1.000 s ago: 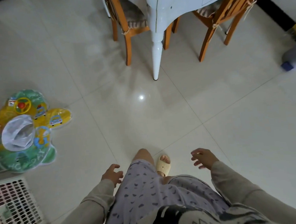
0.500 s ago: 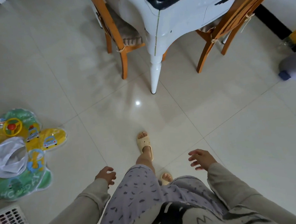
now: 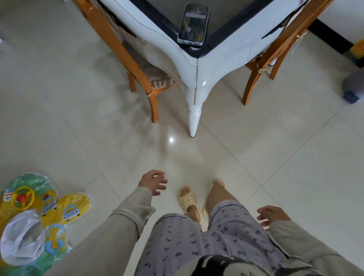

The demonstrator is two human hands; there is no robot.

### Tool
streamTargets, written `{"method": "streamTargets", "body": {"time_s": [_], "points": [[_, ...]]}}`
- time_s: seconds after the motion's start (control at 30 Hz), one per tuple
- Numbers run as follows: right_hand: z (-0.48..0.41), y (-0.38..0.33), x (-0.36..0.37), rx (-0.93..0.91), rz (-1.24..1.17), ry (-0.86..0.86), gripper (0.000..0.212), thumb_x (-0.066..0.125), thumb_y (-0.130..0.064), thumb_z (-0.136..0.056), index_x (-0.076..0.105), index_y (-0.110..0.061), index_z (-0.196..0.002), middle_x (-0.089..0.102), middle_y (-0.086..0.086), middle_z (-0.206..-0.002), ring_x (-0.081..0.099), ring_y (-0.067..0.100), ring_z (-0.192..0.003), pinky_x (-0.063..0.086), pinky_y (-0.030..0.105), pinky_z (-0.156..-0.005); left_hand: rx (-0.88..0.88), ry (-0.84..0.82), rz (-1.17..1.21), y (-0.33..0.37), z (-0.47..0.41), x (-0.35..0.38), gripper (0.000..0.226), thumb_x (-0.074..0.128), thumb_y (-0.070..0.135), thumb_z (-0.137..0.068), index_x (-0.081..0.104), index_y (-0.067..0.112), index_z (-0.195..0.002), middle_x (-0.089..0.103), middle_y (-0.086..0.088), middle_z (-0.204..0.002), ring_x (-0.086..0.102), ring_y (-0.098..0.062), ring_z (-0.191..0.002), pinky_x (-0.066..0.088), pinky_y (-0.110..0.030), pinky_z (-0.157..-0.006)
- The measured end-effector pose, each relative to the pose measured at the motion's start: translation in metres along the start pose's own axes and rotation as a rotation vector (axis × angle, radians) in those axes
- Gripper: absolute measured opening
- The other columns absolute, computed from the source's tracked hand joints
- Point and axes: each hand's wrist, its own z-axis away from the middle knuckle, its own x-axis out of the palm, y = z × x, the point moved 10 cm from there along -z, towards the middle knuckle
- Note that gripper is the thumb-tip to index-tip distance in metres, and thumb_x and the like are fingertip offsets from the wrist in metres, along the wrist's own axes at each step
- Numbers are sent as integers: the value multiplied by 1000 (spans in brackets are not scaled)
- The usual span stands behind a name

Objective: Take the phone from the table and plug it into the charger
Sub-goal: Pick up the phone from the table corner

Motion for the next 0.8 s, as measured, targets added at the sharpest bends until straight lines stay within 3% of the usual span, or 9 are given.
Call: {"method": "streamTargets", "body": {"time_s": [0.33,0.57,0.8], "points": [[-27,-107,-9,-27,23,-55,11,43,-2,-92,53,0,-92,53,9,-67,46,21,-51,35,23,-47,-159,54,-8,0,-21,4,7,43,9,-93,49,9,-95,56,-5,-74,50,-17,-57,34,-24,-52],[-44,-207,-27,-163,99,-154,13,41,-6,-93,54,-5,-96,54,4,-71,49,16,-53,39,15,-37,-304,128,-34,-2,-36,5,9,45,10,-92,50,9,-84,58,-17,-95,49,-20,-57,32,-23,-55],[-57,-262,-48,-248,175,-186,16,39,-3,-93,54,-6,-95,56,2,-71,50,15,-56,37,21,-48,-298,139,47,42,-47,23,15,45,9,-92,50,12,-78,58,-16,-91,50,-20,-57,33,-23,-55]]}}
